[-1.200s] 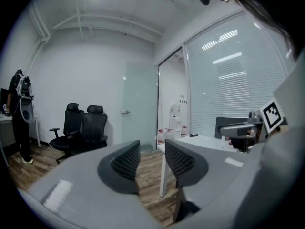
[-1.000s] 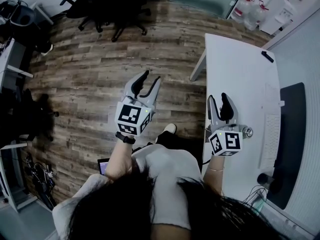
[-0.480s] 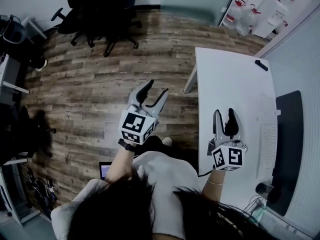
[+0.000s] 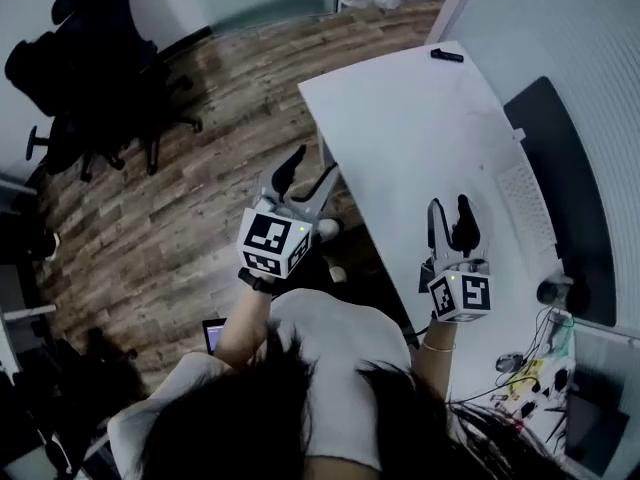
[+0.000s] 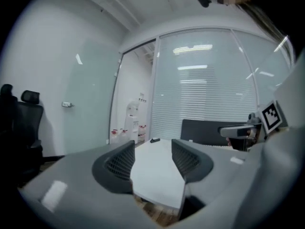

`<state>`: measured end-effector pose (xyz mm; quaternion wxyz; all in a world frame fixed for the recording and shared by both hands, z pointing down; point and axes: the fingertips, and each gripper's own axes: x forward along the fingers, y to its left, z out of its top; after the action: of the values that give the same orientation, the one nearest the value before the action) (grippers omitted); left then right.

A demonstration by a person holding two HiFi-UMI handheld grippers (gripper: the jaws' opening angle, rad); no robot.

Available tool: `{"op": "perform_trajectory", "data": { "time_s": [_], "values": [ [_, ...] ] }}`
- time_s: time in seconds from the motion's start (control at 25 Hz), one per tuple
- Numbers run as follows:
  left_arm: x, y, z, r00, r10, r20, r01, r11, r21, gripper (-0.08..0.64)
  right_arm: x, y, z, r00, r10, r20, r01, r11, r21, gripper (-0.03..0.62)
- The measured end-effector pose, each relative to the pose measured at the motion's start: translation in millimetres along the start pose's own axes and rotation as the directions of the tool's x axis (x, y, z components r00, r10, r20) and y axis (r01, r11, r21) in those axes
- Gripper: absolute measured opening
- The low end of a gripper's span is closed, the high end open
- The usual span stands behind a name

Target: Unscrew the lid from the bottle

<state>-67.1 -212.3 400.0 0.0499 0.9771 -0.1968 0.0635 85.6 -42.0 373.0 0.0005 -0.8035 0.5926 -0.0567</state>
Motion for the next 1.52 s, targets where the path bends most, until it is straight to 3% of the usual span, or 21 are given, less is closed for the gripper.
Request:
{"op": "perform_trajectory", "data": {
  "time_s": [0.12, 0.2, 0.28, 0.36, 0.44, 0.64, 0.8, 0.96, 1.08, 1.2, 1.52],
  "values": [
    [49.1, -14.2, 8.2, 0.988, -0.155, -0.017, 0.155, 0.988, 0.025, 0.261, 1.0, -26.6, 1.3, 0.991, -0.133, 0.008, 0.133, 0.991, 0.021, 0.195],
    [82.9, -27.1, 15.5, 0.965, -0.259, -0.025, 0.260, 0.965, 0.028, 0.261, 1.1, -41.6, 3.1, 0.976, -0.216, 0.007, 0.216, 0.976, 0.030, 0.195],
    [113.3, -47.1, 20.4, 0.930, -0.365, -0.037, 0.366, 0.929, 0.043, 0.268, -2.8, -56.1, 3.8, 0.953, -0.302, 0.008, 0.301, 0.953, 0.037, 0.206],
    [137.2, -73.6, 20.6, 0.881, -0.471, -0.055, 0.473, 0.879, 0.057, 0.268, -13.4, -70.4, 2.4, 0.920, -0.392, 0.008, 0.391, 0.919, 0.049, 0.207],
    [156.5, -101.5, 17.5, 0.816, -0.573, -0.078, 0.578, 0.814, 0.062, 0.270, -28.3, -82.2, -0.6, 0.874, -0.487, 0.005, 0.486, 0.872, 0.060, 0.213],
    [185.6, -166.2, 6.0, 0.626, -0.769, -0.133, 0.779, 0.626, 0.047, 0.275, -66.7, -103.7, -8.7, 0.738, -0.675, -0.016, 0.674, 0.734, 0.088, 0.225],
    [194.9, -220.2, -3.0, 0.486, -0.858, -0.165, 0.872, 0.488, 0.029, 0.276, -99.8, -115.1, -16.5, 0.640, -0.767, -0.036, 0.766, 0.635, 0.101, 0.232],
    [186.4, -267.2, -12.9, 0.332, -0.921, -0.203, 0.942, 0.335, 0.023, 0.283, -133.8, -114.4, -25.1, 0.528, -0.847, -0.057, 0.846, 0.520, 0.121, 0.232],
    [176.3, -288.6, -25.2, 0.256, -0.937, -0.237, 0.965, 0.261, 0.010, 0.288, -154.4, -110.3, -35.0, 0.469, -0.880, -0.075, 0.879, 0.456, 0.144, 0.232],
    [170.5, -298.3, -37.6, 0.225, -0.938, -0.264, 0.972, 0.234, -0.001, 0.291, -167.7, -106.8, -44.9, 0.446, -0.890, -0.090, 0.888, 0.428, 0.170, 0.232],
    [168.9, -311.5, -53.6, 0.235, -0.926, -0.296, 0.968, 0.249, -0.010, 0.299, -184.6, -116.9, -53.6, 0.466, -0.878, -0.105, 0.876, 0.442, 0.195, 0.232]
  ]
}}
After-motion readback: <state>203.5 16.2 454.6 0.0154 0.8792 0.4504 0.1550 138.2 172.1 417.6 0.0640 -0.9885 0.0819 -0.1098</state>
